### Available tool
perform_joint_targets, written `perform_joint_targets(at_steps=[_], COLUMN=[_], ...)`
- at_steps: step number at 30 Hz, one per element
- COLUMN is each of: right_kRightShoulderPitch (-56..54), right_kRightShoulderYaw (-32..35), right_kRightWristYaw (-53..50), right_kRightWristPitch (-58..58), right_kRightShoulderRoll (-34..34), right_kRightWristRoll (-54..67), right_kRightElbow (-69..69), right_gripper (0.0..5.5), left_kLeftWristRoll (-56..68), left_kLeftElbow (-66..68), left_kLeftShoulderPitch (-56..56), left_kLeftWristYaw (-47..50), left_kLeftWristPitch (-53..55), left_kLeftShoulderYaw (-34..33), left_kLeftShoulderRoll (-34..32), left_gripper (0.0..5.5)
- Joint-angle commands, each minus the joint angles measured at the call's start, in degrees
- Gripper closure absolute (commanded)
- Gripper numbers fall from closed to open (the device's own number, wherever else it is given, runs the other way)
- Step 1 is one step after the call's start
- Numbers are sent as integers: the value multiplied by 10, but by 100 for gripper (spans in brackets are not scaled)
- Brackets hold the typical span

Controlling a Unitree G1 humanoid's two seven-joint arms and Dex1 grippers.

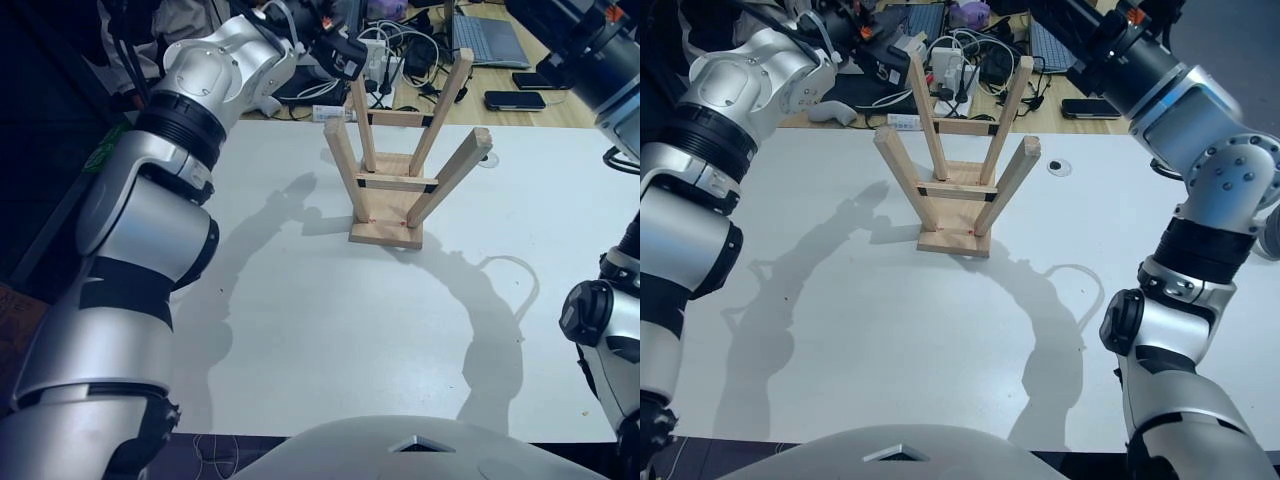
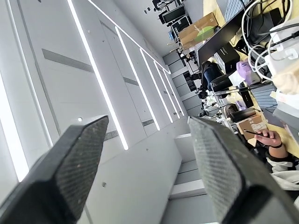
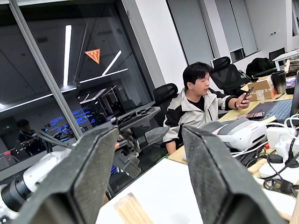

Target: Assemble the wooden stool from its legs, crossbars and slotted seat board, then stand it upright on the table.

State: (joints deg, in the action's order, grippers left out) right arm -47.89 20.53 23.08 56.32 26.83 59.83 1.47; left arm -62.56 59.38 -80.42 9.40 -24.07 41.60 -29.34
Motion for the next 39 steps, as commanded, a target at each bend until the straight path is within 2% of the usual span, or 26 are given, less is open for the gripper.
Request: perform_joint_targets(at_steps=[1,13,18,20,21,22,24,26,29,33,35,36,39], right_kRightShoulderPitch=[19,31,34,35,36,37,37,36,39,49,51,52,57], right_kRightShoulderYaw=[-12,-16,-18,-17,-17,-17,-19,-21,-21,-19,-19,-20,-23], right_kRightWristYaw=[3,11,15,15,14,13,11,10,10,6,5,4,4], right_kRightWristPitch=[16,28,27,27,27,26,26,25,25,24,23,22,17], right_kRightShoulderRoll=[5,10,10,10,8,7,2,-1,-2,-5,-8,-9,-10], right_kRightWristRoll=[-2,1,-1,0,1,1,2,1,2,4,4,3,-5], right_kRightElbow=[-19,-30,-31,-32,-33,-34,-34,-34,-37,-46,-49,-50,-55], right_gripper=[296,296,296,296,296,296,296,296,296,296,296,296,296], left_kLeftWristRoll=[-54,-111,-93,135,283,395,628,751,818,901,916,904,775], left_kLeftElbow=[30,104,121,149,159,164,168,162,131,88,62,42,-49], left_kLeftShoulderPitch=[-32,-73,-85,-48,-34,-28,-46,-53,-47,-59,-54,-46,8], left_kLeftWristYaw=[10,40,51,-106,-195,-254,-265,-229,-169,-96,-72,-69,-79], left_kLeftWristPitch=[-15,-18,-17,15,90,157,336,409,402,388,391,394,368], left_kLeftShoulderYaw=[52,123,116,-78,-210,-307,-519,-625,-675,-749,-759,-743,-603], left_kLeftShoulderRoll=[-11,-7,-2,44,81,110,163,186,185,149,145,145,142], left_gripper=[234,234,234,234,234,234,234,234,234,234,234,234,234])
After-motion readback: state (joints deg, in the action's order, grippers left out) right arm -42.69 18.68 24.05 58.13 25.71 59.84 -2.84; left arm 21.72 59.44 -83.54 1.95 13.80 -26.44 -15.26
